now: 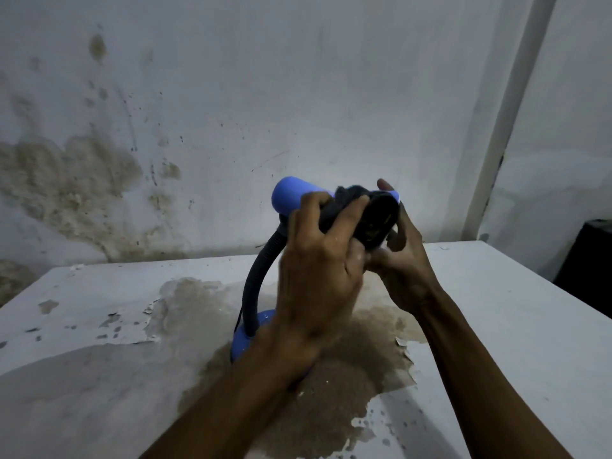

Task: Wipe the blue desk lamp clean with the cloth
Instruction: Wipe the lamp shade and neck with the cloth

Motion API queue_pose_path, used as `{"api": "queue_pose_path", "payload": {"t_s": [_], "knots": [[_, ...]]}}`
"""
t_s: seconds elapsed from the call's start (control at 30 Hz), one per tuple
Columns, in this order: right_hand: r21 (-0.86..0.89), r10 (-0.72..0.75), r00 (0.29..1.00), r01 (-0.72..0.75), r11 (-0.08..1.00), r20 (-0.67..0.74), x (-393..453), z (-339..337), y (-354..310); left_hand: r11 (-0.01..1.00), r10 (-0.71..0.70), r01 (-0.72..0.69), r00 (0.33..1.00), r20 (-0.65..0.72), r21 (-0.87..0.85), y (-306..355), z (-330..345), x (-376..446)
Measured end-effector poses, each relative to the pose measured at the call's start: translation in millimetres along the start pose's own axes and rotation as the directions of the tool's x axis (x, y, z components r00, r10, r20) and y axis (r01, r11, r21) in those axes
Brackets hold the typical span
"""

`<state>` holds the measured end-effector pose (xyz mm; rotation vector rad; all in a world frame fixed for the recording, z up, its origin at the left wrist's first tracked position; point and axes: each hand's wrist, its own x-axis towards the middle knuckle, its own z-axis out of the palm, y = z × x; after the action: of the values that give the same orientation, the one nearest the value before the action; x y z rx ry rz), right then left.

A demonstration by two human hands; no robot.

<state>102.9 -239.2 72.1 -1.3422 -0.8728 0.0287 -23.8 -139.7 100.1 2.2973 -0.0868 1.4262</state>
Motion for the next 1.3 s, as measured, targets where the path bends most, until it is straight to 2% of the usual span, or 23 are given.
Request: {"api": "queue_pose_path", "payload": {"t_s": [0.1, 0.17, 0.2, 0.23, 0.3, 0.37, 0.4, 0.47, 0.53, 0.57, 0.63, 0.73, 0.8, 0.87, 0.97, 1.03, 1.07, 1.1, 1.17, 1.23, 1.27, 1.3], "knots": [[0.017, 0.017, 1.0, -0.017, 1.0, 0.008, -2.5, 0.6, -3.8, 0.968, -0.054, 0.049, 0.998, 0.013, 0.248, -12.0, -13.2, 28.0], [0.022, 0.023, 1.0, -0.023, 0.999, 0.008, -1.4, 2.5, -5.5, 0.941, -0.114, 0.09, 0.992, 0.055, 0.327, -11.5, -19.0, 41.5], [0.019, 0.02, 1.0, -0.02, 1.0, 0.009, -1.3, 2.3, -6.3, 0.943, -0.091, 0.051, 0.99, 0.108, 0.329, -6.9, -20.8, 44.7], [0.007, 0.017, 1.0, -0.017, 1.0, 0.011, -1.8, 1.6, -5.9, 0.956, -0.031, -0.022, 0.984, 0.174, 0.292, -1.1, -21.7, 45.3], [-0.02, 0.016, 1.0, -0.016, 1.0, 0.004, -4.1, 1.0, -3.5, 0.982, 0.11, -0.152, 0.942, 0.315, 0.111, 10.7, -24.5, 43.8], [-0.034, 0.005, 1.0, -0.005, 0.999, -0.013, -7.5, 0.8, -1.0, 0.984, 0.177, -0.176, 0.892, 0.416, -0.04, 14.8, -29.0, 46.0], [-0.029, 0.001, 1.0, -0.001, 1.0, -0.013, -8.5, 1.2, -1.4, 0.983, 0.182, -0.18, 0.882, 0.434, -0.045, 11.9, -30.1, 50.6], [-0.007, 0.004, 1.0, -0.004, 1.0, 0.001, -7.3, 2.7, -6.2, 0.98, 0.131, -0.181, 0.9, 0.415, 0.085, 0.1, -29.4, 65.6], [0.012, 0.003, 1.0, -0.003, 1.0, 0.018, -4.3, 5.2, -12.6, 0.946, 0.003, -0.123, 0.929, 0.371, 0.301, -9.4, -28.6, 81.0], [0.017, 0.0, 1.0, 0.0, 1.0, 0.025, -2.8, 6.2, -14.8, 0.93, -0.036, -0.097, 0.936, 0.35, 0.353, -10.2, -28.4, 85.4], [0.012, -0.013, 0.999, 0.012, 1.0, 0.037, -0.5, 6.6, -16.3, 0.954, -0.003, -0.104, 0.934, 0.358, 0.281, -4.5, -28.4, 83.7], [-0.005, -0.017, 0.999, 0.018, 1.0, 0.035, -1.4, 4.1, -12.0, 0.983, 0.171, -0.181, 0.894, 0.414, -0.017, 12.0, -33.4, 62.1], [0.006, -0.022, 0.999, 0.021, 1.0, 0.047, -3.2, 3.3, -9.1, 0.966, 0.258, -0.217, 0.861, 0.439, -0.144, 11.3, -37.1, 48.4], [-0.007, -0.029, 0.998, 0.029, 1.0, 0.053, -2.8, 2.7, -9.7, 0.951, 0.309, -0.287, 0.864, 0.398, -0.116, -3.1, -39.3, 44.6], [-0.005, -0.029, 0.999, 0.029, 1.0, 0.037, -2.5, 3.1, -9.5, 0.923, 0.273, -0.334, 0.918, 0.288, 0.189, -32.0, -40.5, 50.4], [0.005, -0.02, 1.0, 0.02, 1.0, 0.008, -2.0, 6.0, -9.1, 0.908, 0.17, -0.229, 0.967, 0.191, 0.352, -45.2, -40.0, 55.0], [-0.005, -0.021, 1.0, 0.021, 1.0, 0.0, -1.8, 7.0, -9.0, 0.916, 0.109, -0.149, 0.986, 0.127, 0.372, -48.4, -37.6, 55.9], [-0.017, -0.022, 1.0, 0.022, 1.0, -0.003, -1.2, 8.6, -9.3, 0.936, 0.04, -0.057, 0.998, 0.055, 0.347, -50.4, -35.0, 55.8], [-0.028, -0.023, 1.0, 0.023, 0.999, -0.007, -0.9, 9.9, -11.0, 0.975, -0.108, 0.121, 0.991, -0.077, 0.186, -50.6, -28.3, 55.7], [-0.03, -0.011, 1.0, 0.011, 0.999, -0.01, -1.8, 9.6, -12.2, 0.957, -0.281, 0.288, 0.944, -0.172, 0.016, -48.6, -25.5, 56.2], [-0.034, -0.004, 1.0, 0.003, 0.999, -0.009, -2.8, 8.8, -12.2, 0.915, -0.403, 0.394, 0.897, -0.181, -0.087, -49.0, -25.7, 57.0], [-0.036, 0.004, 1.0, -0.004, 0.999, -0.008, -4.3, 7.6, -12.4, 0.831, -0.548, 0.513, 0.823, -0.149, -0.216, -50.1, -26.7, 59.1]]}}
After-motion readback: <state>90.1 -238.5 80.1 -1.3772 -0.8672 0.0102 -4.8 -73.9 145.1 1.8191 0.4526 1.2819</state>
